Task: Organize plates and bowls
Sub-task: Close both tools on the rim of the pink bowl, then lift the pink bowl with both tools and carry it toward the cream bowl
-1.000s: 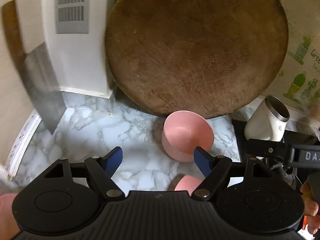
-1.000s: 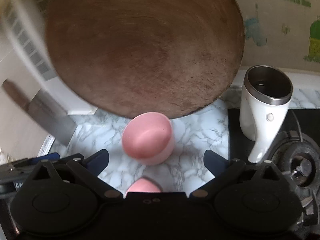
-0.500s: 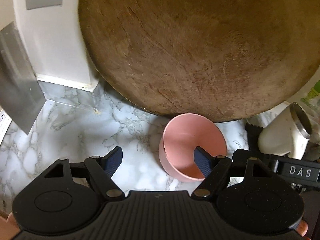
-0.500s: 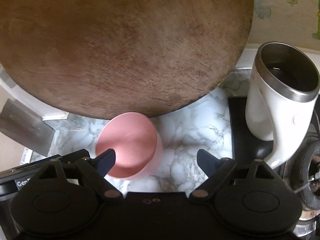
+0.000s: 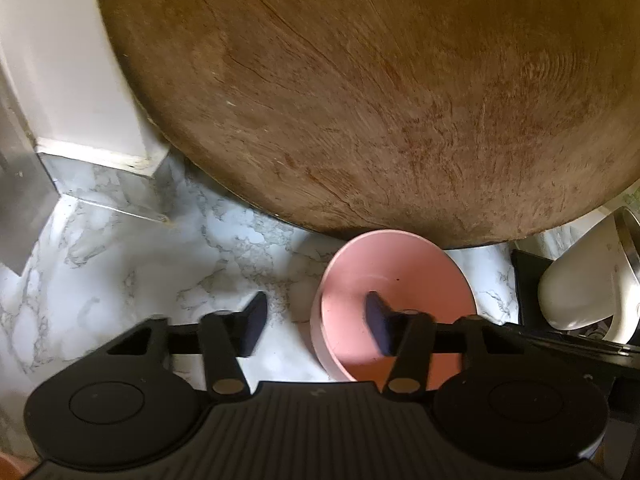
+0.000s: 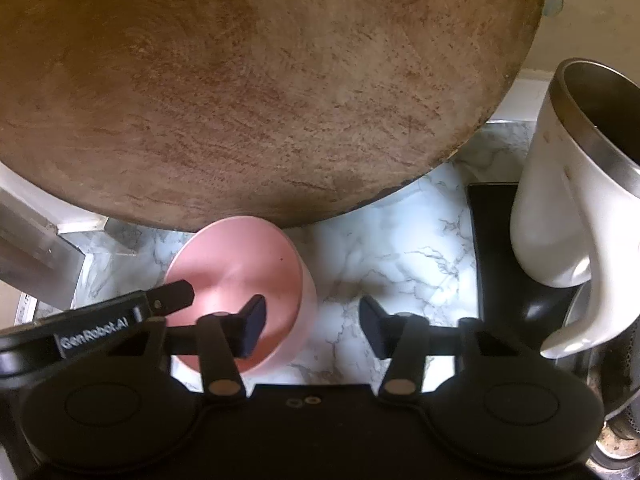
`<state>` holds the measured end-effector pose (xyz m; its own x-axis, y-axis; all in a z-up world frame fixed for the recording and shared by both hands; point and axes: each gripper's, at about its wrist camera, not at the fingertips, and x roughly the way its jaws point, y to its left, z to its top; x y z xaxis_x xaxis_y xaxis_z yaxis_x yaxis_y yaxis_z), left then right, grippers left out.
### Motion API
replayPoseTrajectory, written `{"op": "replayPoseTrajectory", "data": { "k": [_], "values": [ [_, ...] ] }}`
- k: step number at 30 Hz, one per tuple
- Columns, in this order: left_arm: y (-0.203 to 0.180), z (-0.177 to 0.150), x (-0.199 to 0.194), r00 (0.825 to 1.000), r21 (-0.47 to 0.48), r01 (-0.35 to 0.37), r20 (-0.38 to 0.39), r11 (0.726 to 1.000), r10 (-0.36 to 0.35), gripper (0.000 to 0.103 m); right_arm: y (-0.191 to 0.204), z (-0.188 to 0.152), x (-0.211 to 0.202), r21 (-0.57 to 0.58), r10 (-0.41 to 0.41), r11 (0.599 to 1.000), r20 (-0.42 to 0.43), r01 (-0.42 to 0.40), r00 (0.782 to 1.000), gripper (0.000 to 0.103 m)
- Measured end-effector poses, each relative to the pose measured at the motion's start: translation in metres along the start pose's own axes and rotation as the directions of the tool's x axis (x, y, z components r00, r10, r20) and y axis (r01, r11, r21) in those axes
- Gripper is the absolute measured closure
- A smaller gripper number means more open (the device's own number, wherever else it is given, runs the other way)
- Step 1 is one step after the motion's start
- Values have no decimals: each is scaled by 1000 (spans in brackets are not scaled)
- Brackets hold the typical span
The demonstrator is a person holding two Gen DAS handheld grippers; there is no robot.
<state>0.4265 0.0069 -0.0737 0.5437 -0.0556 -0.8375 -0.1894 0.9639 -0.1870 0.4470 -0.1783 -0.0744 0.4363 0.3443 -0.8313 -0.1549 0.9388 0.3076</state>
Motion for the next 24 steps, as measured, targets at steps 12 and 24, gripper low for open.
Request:
{"op": "replayPoseTrajectory", "data": {
  "k": [12, 24],
  "values": [
    [-6, -2, 9, 1000, 20, 14, -12, 1000, -14, 91, 6, -3, 10, -27, 10, 1000, -29, -11, 1000, 90],
    [-8, -10, -14, 1000, 40, 27, -2, 999, -27, 92, 12, -11, -9, -25, -11, 1000, -40, 10, 999, 91]
  ]
}}
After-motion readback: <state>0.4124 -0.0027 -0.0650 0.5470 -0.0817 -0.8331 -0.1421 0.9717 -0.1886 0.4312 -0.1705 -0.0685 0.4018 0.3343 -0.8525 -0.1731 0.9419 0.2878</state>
